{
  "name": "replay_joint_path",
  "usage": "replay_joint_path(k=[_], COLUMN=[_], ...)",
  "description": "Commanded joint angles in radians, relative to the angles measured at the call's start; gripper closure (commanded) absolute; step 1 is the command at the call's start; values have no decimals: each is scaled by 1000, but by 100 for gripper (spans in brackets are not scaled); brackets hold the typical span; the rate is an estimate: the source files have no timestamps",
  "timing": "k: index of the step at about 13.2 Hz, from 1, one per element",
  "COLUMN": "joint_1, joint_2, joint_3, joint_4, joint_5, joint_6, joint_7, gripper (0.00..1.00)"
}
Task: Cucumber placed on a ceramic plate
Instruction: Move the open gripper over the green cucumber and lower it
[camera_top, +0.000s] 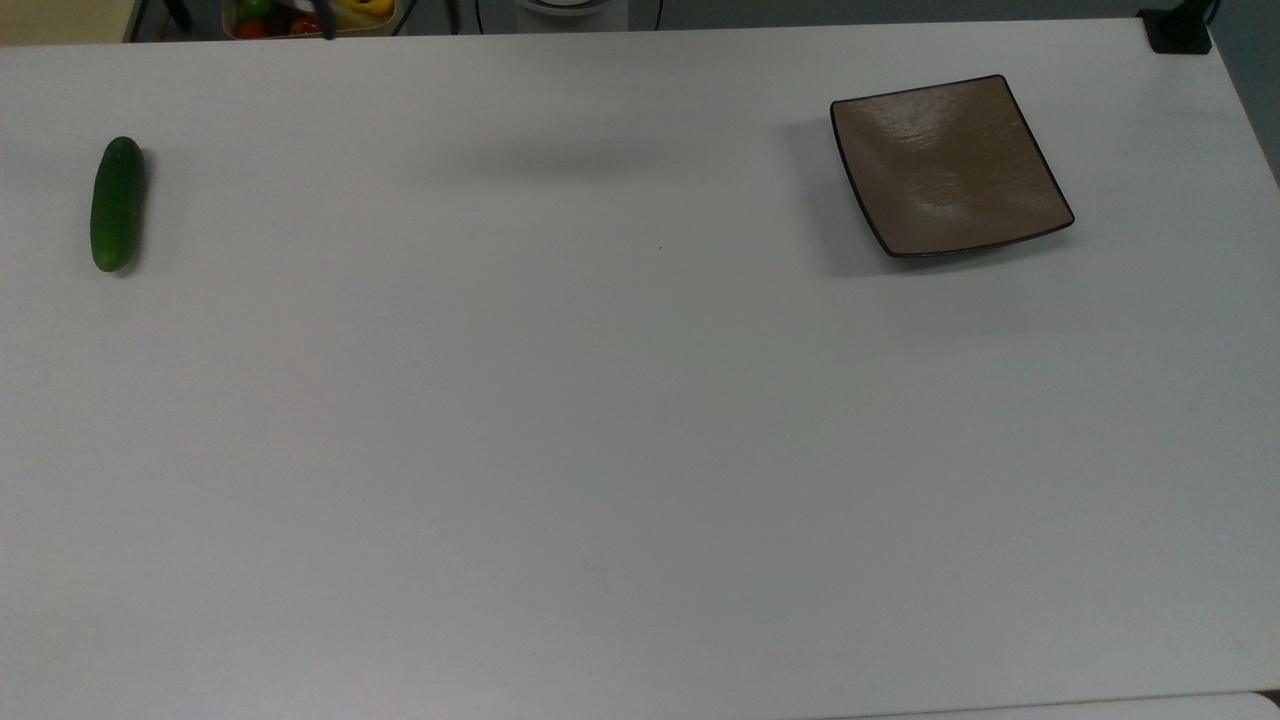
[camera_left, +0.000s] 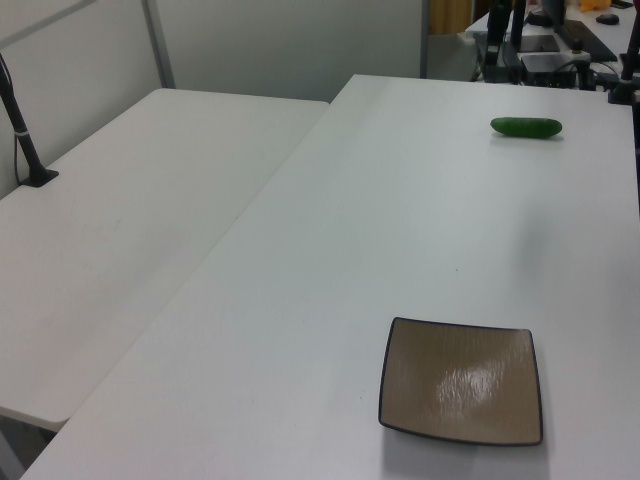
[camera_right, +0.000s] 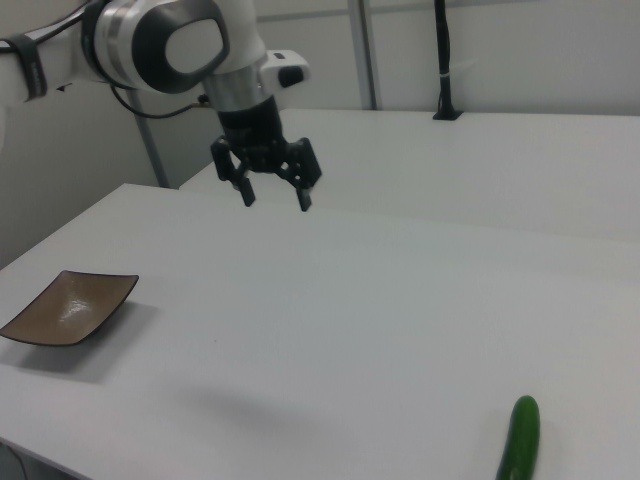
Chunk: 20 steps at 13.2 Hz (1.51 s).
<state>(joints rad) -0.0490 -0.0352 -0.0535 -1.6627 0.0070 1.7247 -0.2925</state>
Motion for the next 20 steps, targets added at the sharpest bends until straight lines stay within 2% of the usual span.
replay_joint_path(k=[1,3,5,7,10,13,17,20], joint_1=[-77,-135,-156,-190,-253,-276,-310,-321], joint_2=[32,69,116,162,234,310,374,417], joint_3=[0,-25,-98,-131,-132,-132,-132,-146], joint_4=[17,12,8,8,9,-5,-38,-52], joint_5=[-34,-55,-55,-53,-53,-55,-56,-108], joint_6=[47,131,234,295,372,398,432,476], joint_7=[-82,-132,-187,-198,-200,-203,-304,-324], gripper=[0,0,0,0,0,0,0,0])
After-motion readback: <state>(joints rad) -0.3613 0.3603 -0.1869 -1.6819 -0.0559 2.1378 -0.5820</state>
